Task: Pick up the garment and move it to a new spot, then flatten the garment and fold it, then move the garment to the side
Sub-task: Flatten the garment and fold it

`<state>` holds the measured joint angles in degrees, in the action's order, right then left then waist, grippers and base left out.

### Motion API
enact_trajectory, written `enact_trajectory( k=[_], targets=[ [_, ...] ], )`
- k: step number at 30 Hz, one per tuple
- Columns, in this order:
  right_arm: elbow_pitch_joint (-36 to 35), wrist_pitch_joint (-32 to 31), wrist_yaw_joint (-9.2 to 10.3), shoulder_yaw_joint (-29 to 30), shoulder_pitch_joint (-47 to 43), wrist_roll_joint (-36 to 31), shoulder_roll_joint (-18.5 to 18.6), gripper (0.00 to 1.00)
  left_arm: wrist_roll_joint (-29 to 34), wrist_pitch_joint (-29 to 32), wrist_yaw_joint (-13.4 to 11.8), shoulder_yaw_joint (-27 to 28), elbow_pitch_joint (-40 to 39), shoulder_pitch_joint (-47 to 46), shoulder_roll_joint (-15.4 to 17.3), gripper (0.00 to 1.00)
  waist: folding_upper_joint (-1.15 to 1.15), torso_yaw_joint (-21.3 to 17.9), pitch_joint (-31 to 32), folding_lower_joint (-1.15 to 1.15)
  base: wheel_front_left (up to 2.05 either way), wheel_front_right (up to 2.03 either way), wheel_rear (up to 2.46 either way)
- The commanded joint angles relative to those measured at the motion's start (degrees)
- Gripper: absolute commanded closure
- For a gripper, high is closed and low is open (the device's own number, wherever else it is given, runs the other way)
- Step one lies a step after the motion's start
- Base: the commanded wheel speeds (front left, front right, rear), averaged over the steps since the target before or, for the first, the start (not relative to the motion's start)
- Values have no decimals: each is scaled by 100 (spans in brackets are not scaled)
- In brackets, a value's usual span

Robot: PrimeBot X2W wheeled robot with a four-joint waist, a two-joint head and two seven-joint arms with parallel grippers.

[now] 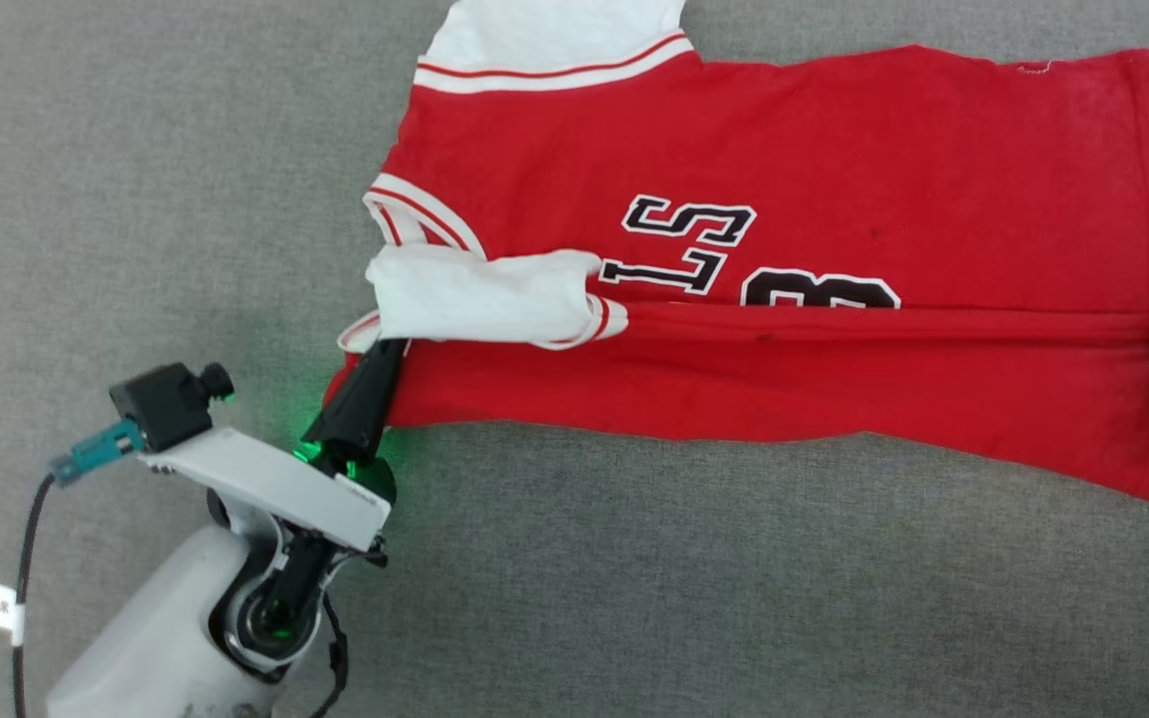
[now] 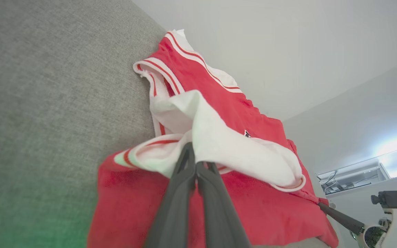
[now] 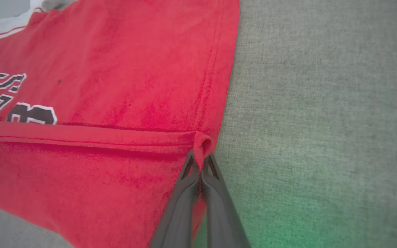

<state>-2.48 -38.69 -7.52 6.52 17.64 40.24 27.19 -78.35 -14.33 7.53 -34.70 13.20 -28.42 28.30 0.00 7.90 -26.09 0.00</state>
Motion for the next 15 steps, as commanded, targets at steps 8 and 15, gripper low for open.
enact_trajectory(
  k=[8,15],
  targets=[
    [422,407,7,-384,270,-314,-27,100,246,-55,-14,-176,755,-414,-153,100,0,-47,-223,0,0,0,0],
    [672,717,7,-633,391,-424,-20,88,353,-61,-16,-380,1190,-519,-114,10,0,-50,-185,0,0,0,0]
  ],
)
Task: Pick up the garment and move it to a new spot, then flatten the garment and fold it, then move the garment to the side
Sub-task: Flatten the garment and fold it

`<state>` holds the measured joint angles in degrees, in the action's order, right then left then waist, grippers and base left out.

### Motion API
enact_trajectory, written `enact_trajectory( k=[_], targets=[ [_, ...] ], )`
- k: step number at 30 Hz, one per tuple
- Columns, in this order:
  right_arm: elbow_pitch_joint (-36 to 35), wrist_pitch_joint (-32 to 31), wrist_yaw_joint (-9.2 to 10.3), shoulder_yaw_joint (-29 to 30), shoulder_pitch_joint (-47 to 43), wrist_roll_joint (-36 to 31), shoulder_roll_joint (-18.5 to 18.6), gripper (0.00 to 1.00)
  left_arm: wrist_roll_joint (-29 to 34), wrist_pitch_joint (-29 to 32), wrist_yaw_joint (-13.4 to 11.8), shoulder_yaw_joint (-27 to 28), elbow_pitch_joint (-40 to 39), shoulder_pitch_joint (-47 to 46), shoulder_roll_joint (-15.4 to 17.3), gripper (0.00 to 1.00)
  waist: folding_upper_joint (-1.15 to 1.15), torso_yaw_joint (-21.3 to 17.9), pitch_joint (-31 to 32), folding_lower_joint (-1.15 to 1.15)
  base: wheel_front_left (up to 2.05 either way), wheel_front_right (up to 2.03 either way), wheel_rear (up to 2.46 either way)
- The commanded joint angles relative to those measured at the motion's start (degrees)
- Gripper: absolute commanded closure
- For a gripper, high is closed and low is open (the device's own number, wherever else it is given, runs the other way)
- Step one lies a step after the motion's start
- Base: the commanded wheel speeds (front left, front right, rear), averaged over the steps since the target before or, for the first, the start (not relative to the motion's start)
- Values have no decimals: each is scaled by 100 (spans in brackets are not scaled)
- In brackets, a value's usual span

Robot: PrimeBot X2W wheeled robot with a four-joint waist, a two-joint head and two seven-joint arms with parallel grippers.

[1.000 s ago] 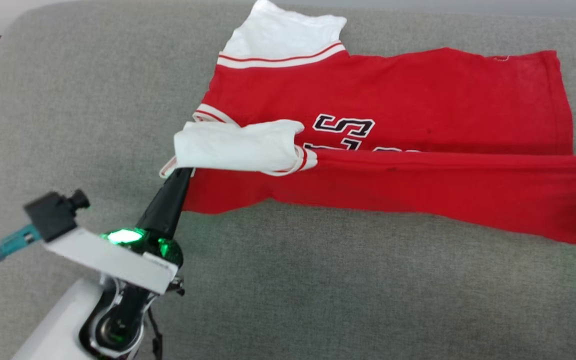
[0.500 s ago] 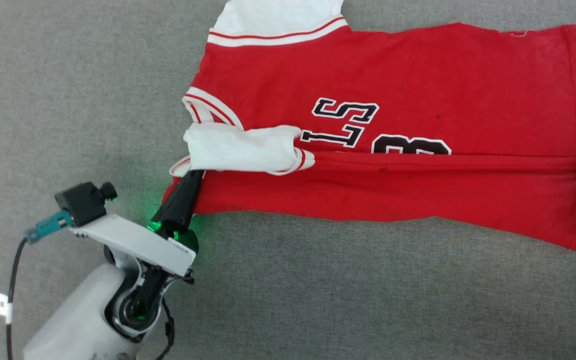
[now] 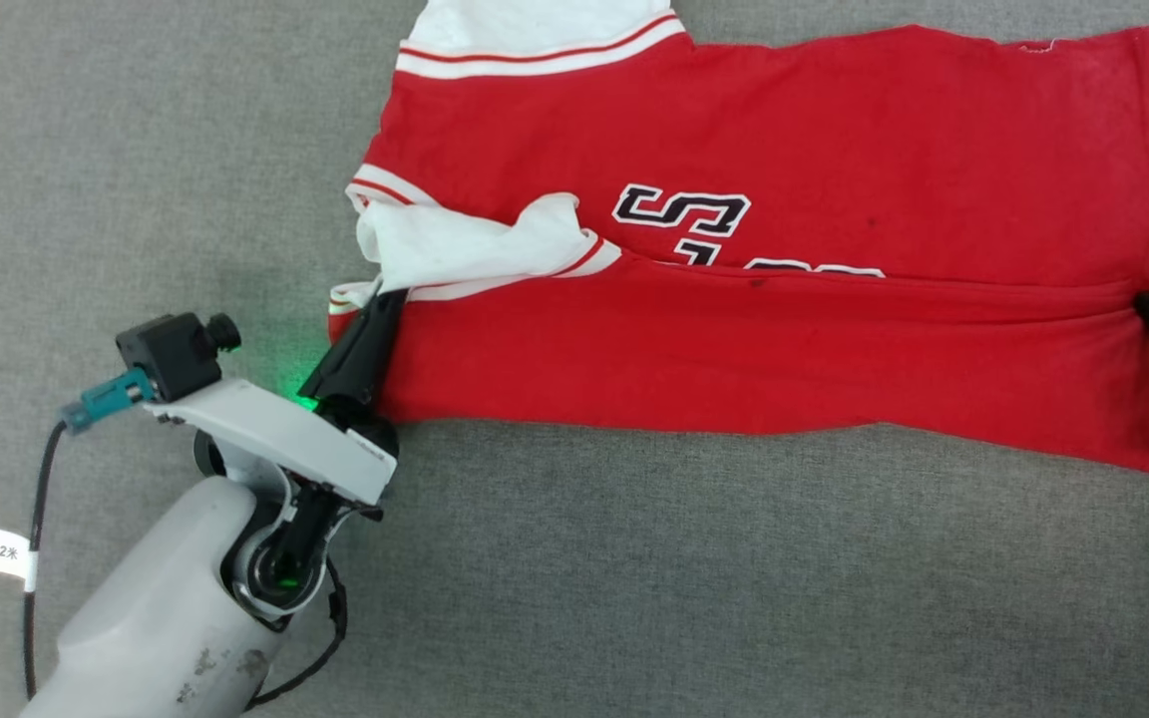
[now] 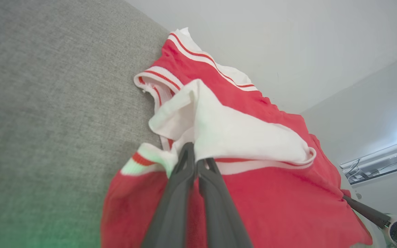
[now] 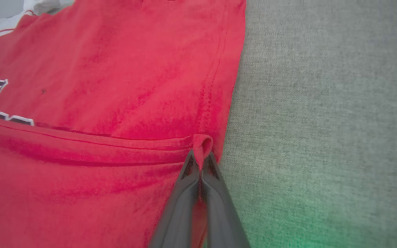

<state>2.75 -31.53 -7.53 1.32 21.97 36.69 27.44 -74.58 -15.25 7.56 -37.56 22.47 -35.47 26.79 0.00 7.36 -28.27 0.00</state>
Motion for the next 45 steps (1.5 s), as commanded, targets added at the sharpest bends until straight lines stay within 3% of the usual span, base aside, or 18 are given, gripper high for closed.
enact_trajectory(
  k=[1,2,3,8,13,19,24,32,35,43,44,45],
  targets=[
    [160,85,8,-124,-24,-81,-44,58,-1,30,-19,-127,256,169,71,0,0,10,69,0,0,0,0],
    [170,183,8,-108,-10,-91,-53,23,27,29,-22,-153,237,153,124,0,0,21,113,0,0,0,0],
    [171,262,8,-95,-6,-93,-68,0,41,34,-24,-182,183,164,177,0,0,27,159,0,0,0,0],
    [32,626,8,31,-79,-100,-84,0,212,23,-18,-259,-157,85,651,0,0,48,427,0,0,0,0],
    [-238,913,8,223,-167,-128,-143,0,419,536,-93,-367,-560,-45,1450,0,0,57,661,0,0,0,0],
    [-574,994,8,387,-251,-171,-199,0,437,2236,-549,-667,-1280,-466,2321,0,0,40,766,0,0,0,0],
    [-727,933,8,335,-160,-217,-270,0,346,3812,-887,-988,-1557,-957,2656,0,0,-72,678,0,0,0,0],
    [-781,902,8,216,-14,-257,-305,0,-322,5216,-1039,-1187,-1364,-1324,2350,0,0,-292,430,0,0,0,0],
    [-769,898,8,196,14,-251,-311,0,-644,5302,-995,-1097,-1252,-1229,2207,0,0,-379,369,0,0,0,0],
    [-752,830,8,219,-5,-234,-253,0,-711,5334,-909,-1220,-1037,-1030,2068,0,0,-460,315,0,0,0,0],
    [-759,771,8,177,-9,-211,-238,0,-718,5322,-896,-1223,-1001,-1023,2047,18,0,-463,317,0,0,0,0],
    [-763,673,8,126,-23,-188,-209,0,-718,5305,-860,-1220,-973,-1024,2023,47,0,-465,322,0,0,0,0]
  ],
)
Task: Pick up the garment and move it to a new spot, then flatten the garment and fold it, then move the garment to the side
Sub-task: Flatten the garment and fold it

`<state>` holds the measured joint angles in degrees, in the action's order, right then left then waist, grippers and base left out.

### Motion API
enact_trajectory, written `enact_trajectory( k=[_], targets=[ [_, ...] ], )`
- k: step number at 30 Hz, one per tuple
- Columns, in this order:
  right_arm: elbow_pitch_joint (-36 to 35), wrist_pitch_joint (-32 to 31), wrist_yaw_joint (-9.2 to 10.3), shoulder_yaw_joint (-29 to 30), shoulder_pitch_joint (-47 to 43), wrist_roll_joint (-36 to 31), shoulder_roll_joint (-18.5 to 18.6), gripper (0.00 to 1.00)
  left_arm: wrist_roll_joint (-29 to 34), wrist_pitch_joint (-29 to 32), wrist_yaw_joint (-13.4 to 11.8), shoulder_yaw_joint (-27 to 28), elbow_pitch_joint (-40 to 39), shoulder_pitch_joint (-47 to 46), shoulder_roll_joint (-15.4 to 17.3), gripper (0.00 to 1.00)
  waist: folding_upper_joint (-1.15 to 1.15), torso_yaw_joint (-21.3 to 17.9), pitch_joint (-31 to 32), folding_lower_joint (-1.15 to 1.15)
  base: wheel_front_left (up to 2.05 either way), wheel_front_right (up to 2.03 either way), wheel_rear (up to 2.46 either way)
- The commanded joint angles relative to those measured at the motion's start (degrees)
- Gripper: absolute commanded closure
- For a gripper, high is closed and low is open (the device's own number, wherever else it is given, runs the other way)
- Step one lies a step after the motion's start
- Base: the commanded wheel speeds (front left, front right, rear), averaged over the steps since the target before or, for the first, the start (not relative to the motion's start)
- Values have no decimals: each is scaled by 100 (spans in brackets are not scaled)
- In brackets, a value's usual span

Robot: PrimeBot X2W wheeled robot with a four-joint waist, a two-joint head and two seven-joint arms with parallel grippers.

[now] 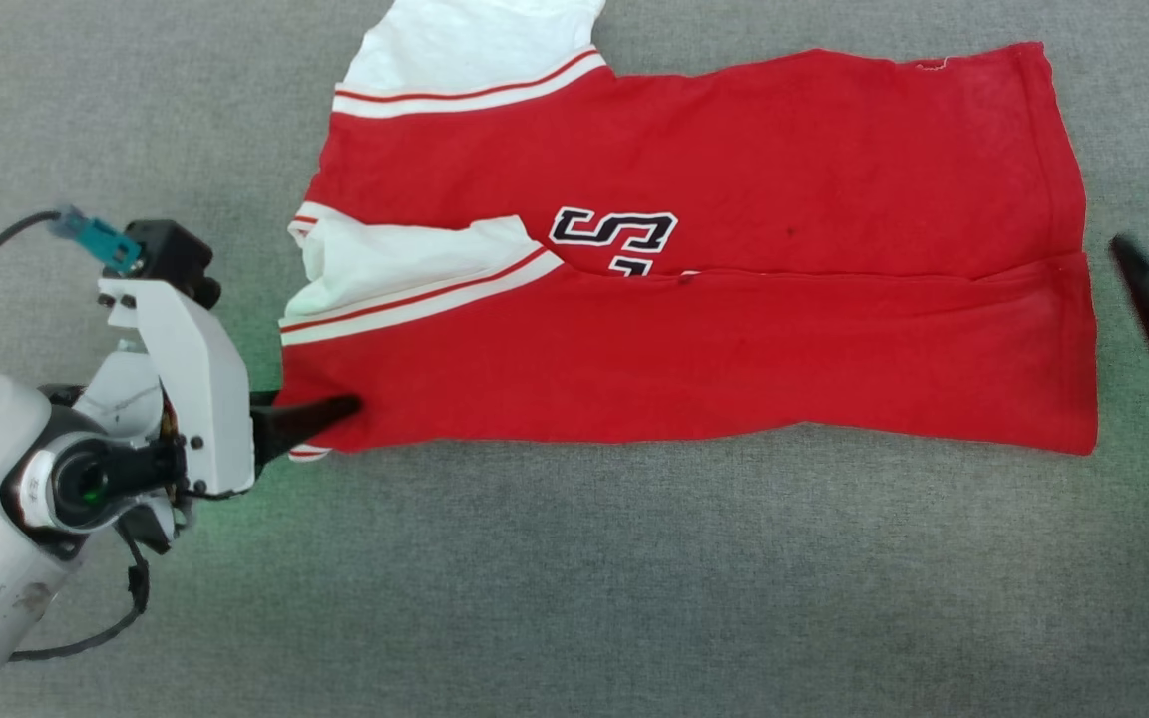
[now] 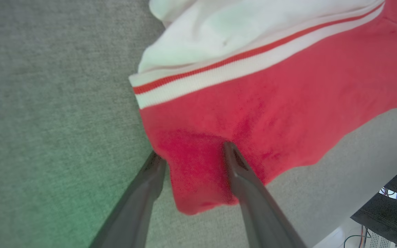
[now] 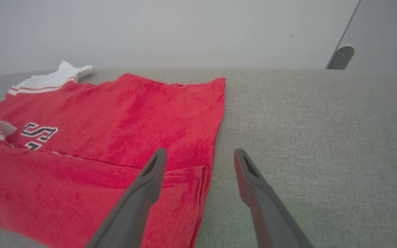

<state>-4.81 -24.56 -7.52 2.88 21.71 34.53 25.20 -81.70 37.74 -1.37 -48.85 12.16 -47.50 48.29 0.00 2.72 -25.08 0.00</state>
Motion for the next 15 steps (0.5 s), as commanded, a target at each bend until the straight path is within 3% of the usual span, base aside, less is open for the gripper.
enact_trajectory(
  k=[1,10,15],
  targets=[
    [-25,-166,6,-112,-21,43,76,0,9,-23,52,-87,78,172,-141,97,0,-2,5,0,0,0,0],
    [-324,-2066,6,-738,-37,204,957,0,95,-183,311,-113,190,96,-366,100,0,142,17,0,0,0,0],
    [-298,-3085,6,-919,149,268,1197,0,157,-292,442,-145,273,39,-567,100,0,269,-21,0,0,0,0]
  ],
)
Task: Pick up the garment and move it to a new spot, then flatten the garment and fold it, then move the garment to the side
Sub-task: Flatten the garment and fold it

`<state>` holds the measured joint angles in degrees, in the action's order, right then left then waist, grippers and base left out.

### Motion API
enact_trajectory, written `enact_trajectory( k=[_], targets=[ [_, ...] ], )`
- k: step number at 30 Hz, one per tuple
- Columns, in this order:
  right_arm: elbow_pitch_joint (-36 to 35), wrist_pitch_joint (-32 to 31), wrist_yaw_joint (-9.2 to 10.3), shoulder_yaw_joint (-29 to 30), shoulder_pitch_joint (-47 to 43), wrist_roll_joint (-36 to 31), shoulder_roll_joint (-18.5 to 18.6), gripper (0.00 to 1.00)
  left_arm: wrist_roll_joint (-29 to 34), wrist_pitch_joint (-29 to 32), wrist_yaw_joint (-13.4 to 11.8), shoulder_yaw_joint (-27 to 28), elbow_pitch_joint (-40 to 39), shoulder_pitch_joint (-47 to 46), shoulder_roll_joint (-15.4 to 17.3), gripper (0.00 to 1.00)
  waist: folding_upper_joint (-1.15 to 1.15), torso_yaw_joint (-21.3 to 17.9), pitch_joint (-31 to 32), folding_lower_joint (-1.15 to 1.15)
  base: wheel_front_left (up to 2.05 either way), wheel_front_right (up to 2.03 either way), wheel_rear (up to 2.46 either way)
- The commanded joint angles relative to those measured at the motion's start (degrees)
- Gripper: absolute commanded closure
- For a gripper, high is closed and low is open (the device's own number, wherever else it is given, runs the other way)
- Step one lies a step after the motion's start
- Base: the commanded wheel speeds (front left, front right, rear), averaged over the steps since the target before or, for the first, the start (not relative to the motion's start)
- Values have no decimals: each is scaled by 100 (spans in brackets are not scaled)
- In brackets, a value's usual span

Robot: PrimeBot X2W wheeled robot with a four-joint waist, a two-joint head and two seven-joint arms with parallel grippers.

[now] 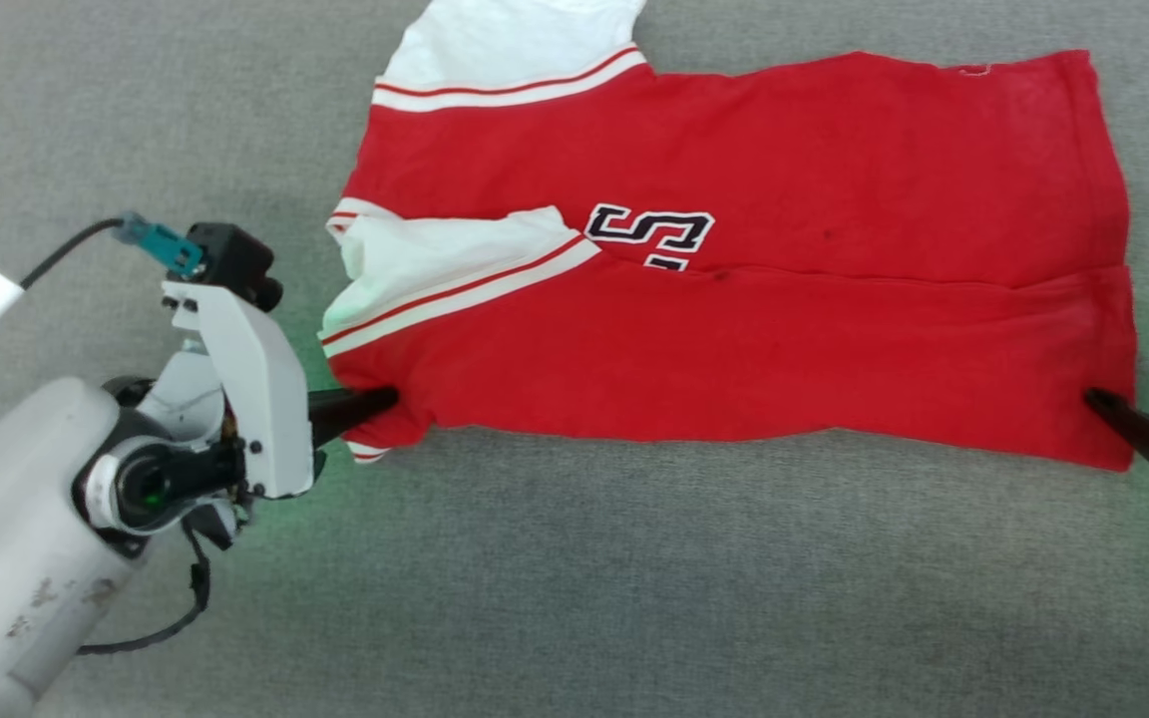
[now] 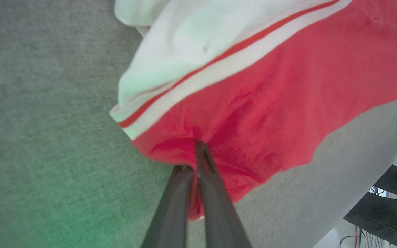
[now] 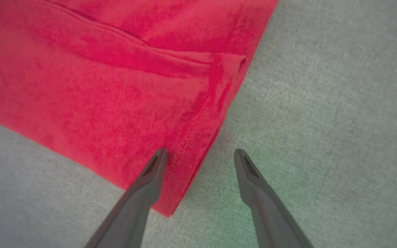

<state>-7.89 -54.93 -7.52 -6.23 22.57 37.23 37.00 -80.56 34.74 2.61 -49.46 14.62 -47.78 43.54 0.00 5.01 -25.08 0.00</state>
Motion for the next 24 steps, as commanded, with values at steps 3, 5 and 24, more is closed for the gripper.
enact_trajectory(
  k=[3,5,24],
  targets=[
    [119,-449,6,-81,186,-83,61,0,66,-36,102,-105,73,16,-201,100,0,125,-65,0,0,0,0],
    [221,-623,6,-148,238,-126,48,0,98,-60,141,-118,122,-16,-260,100,0,175,-94,0,0,0,0],
    [427,-336,6,-53,-213,132,-28,100,-55,-559,397,58,-2,377,-82,100,0,253,305,0,0,0,0]
  ],
)
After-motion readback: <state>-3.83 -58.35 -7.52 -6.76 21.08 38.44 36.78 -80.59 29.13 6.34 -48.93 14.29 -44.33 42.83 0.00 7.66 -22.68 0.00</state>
